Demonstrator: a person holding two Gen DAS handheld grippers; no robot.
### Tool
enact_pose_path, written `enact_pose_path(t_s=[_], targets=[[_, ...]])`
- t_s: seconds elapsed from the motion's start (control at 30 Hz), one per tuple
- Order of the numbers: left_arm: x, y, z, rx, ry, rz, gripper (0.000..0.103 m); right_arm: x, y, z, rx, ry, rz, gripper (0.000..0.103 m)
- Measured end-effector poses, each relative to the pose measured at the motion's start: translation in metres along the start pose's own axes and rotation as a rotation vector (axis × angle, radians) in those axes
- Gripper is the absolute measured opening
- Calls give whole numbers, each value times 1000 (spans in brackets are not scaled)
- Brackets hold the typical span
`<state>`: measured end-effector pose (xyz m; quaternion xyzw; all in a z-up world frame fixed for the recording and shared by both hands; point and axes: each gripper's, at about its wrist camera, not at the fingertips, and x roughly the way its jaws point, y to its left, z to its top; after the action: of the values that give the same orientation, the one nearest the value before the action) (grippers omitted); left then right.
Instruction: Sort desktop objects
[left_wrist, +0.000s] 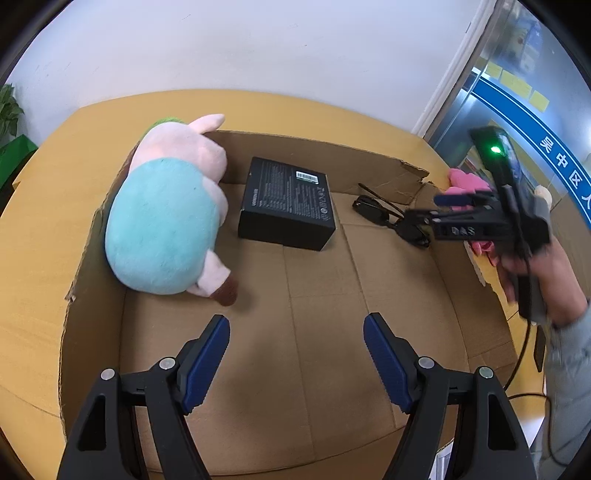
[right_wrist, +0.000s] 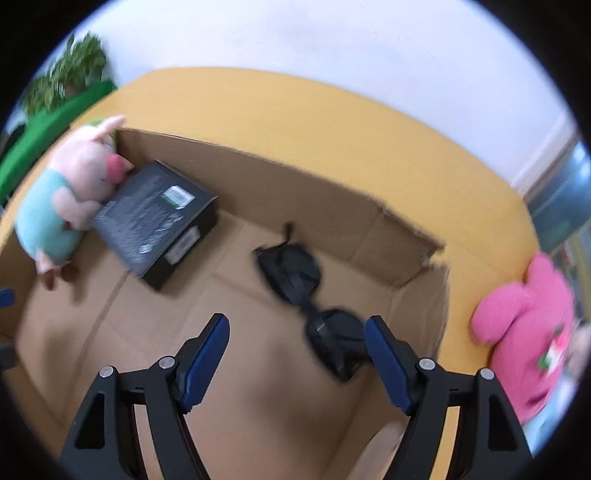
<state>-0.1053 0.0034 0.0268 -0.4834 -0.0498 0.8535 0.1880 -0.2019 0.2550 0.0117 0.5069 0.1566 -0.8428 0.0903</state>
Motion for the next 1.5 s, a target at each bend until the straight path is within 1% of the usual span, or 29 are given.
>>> enact_pose_path(t_s=[0.07,0.13,0.17,0.2,0.27,0.3,0.37,0.4,0.43,0.5,0.63,0.73,0.83,0.87,0.9,0.93,0.97,1.0,1.1,1.17,1.23,1.27,1.3,1.33,1.37,1.4,1.43,1.47,1.5], targets=[[1,3,-1,-7,0,-4,74,16,2,5,-70,24,-33,76],[2,5,-2,-13,2,-5,74,32,8,10,-125,64,-56,73],[2,6,-2,-15,3,-6,74,39,12,11,-152,79,-55,63],[3,6,-2,-15,4,-6,74,44,12,11,-159,87,-51,46],[3,6,-3,-15,3,-7,74,58,10,14,-125,137,-18,23],[3,6,-4,-16,4,-8,74,62,6,15,-94,147,-14,20],[3,7,-5,-19,3,-10,74,66,-6,18,-2,142,43,11],[3,7,-6,-20,5,-12,74,67,-13,18,47,139,75,8],[5,7,-6,-20,7,-11,74,69,-21,19,95,135,87,8],[7,9,-7,-23,11,-10,74,71,-31,19,141,128,61,9],[9,12,-8,-38,18,-12,74,77,-55,16,276,110,67,9],[9,11,-8,-37,20,-13,74,81,-64,13,329,97,84,9],[8,9,-9,-32,17,-5,74,81,-63,13,324,97,59,9],[7,9,-9,-32,14,-4,74,79,-63,12,330,94,55,13],[4,10,-9,-36,9,-3,74,77,-64,12,336,94,52,24],[2,11,-10,-40,3,0,74,73,-64,12,341,95,47,32],[-1,12,-10,-43,-5,3,74,66,-63,12,340,91,41,43],[-5,12,-11,-45,-16,12,74,62,-62,12,335,87,39,50],[-26,11,-17,-25,-65,68,74,36,-54,10,301,66,-2,63],[-42,11,-20,-2,-96,97,74,10,-49,3,278,25,9,64],[-63,11,-26,24,-130,134,77,-19,-43,-9,255,-17,16,66],[-73,13,-29,35,-145,152,83,-35,-39,-18,239,-46,22,68],[-83,17,-34,41,-156,169,90,-49,-25,-31,231,-78,35,72],[-89,22,-38,46,-161,181,93,-70,-17,-48,228,-119,67,75],[-94,27,-44,50,-164,196,95,-82,-15,-55,231,-148,93,79],[-96,35,-50,48,-162,211,95,-92,-14,-69,238,-182,122,79],[-97,41,-54,39,-154,213,95,-106,-4,-89,242,-215,155,79],[-96,48,-58,23,-141,206,95,-119,0,-101,240,-230,183,79],[-94,54,-63,9,-127,183,95,-122,5,-114,241,-240,211,79]])
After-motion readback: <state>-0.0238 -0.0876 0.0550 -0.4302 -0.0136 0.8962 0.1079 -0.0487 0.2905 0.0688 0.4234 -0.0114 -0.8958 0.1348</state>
